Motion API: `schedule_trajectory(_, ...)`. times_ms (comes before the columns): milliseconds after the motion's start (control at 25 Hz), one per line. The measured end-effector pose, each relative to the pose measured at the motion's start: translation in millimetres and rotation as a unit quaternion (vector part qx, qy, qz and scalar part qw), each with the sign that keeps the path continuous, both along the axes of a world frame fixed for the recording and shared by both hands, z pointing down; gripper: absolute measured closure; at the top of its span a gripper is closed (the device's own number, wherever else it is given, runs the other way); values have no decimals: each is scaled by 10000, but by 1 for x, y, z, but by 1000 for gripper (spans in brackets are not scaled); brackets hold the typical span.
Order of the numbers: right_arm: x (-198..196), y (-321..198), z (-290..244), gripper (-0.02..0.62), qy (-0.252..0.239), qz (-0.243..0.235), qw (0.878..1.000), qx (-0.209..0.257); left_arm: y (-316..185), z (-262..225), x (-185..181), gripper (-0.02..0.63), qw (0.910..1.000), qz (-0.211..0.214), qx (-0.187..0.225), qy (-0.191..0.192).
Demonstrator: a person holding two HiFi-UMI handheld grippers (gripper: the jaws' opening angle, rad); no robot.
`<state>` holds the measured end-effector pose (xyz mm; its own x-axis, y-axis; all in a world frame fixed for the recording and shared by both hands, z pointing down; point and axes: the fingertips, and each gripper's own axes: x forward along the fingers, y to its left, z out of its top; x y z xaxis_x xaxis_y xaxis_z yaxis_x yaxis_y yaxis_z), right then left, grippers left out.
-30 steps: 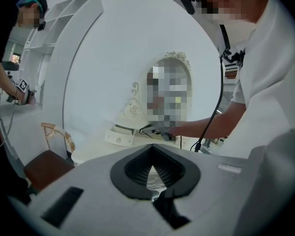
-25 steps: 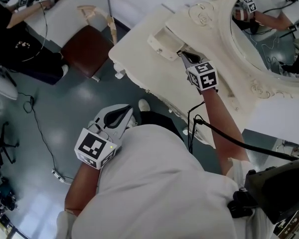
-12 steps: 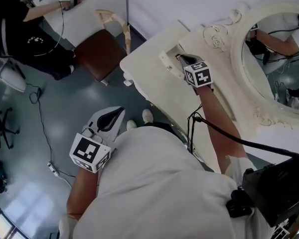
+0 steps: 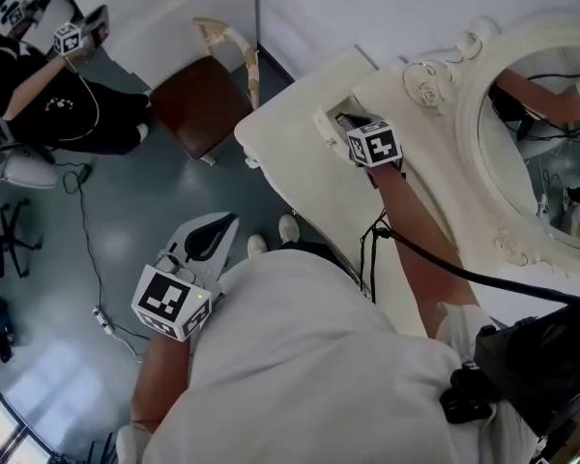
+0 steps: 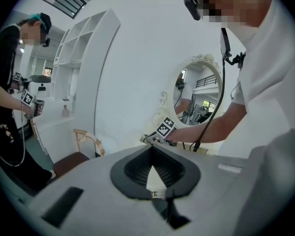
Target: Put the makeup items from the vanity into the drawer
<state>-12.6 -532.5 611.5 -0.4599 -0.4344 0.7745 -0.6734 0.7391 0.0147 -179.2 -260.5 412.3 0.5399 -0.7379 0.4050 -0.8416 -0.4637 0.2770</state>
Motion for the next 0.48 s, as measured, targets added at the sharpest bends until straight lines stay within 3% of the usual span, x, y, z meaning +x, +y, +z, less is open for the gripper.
schedule_trajectory(480, 0, -4, 28, 580, 477, -307, 9973, -464, -14, 2, 13, 604, 9999, -39, -132, -65)
